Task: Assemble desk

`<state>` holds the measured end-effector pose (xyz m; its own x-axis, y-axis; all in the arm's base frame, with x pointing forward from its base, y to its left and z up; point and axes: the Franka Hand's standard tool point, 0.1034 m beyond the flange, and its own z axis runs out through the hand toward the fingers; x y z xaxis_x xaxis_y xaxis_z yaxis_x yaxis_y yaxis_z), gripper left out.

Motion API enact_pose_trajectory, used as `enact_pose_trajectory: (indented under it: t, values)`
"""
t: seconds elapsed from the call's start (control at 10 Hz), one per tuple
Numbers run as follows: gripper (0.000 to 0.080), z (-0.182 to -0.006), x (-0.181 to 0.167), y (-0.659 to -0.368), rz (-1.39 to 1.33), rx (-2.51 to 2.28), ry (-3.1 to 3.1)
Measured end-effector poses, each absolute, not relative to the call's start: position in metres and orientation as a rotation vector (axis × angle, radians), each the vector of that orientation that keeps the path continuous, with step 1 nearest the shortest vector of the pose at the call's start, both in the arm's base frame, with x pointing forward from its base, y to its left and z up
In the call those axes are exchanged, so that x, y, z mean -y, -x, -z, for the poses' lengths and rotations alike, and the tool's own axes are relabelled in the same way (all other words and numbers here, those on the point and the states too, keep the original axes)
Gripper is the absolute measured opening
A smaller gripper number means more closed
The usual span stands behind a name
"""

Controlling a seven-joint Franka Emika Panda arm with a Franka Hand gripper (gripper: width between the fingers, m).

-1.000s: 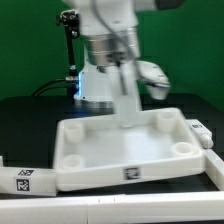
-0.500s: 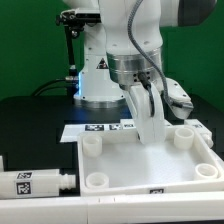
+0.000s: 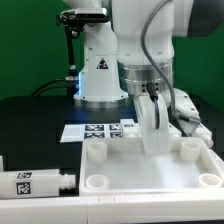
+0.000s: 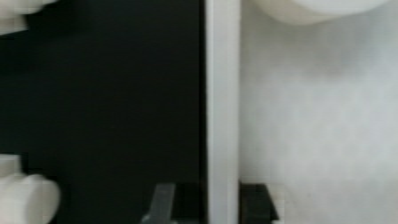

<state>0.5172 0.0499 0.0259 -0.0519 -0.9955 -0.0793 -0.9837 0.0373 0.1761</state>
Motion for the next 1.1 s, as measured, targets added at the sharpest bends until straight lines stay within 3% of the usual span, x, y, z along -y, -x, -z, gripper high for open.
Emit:
enact_pose_trajectory:
  t: [0.5,0.6,0.7,0.9,1.0,1.1]
  values:
    - [0.0083,-0.014,-0.050,-0.517,0.258,2.163,-2.131]
    - [0.0270,-0.013,-0.050,-0.517,0.259,2.161,-2.131]
    - [0.0270,-0.013,-0.050,-0.517,0.259,2.160,-2.131]
    - [0.0569,-0.023,-0.052,-0.515,0.271,2.129,-2.195]
    - [0.0569,-0.037,-0.057,-0.512,0.279,2.107,-2.237]
    - [0.0630,-0.052,-0.067,-0.508,0.308,2.025,-2.320]
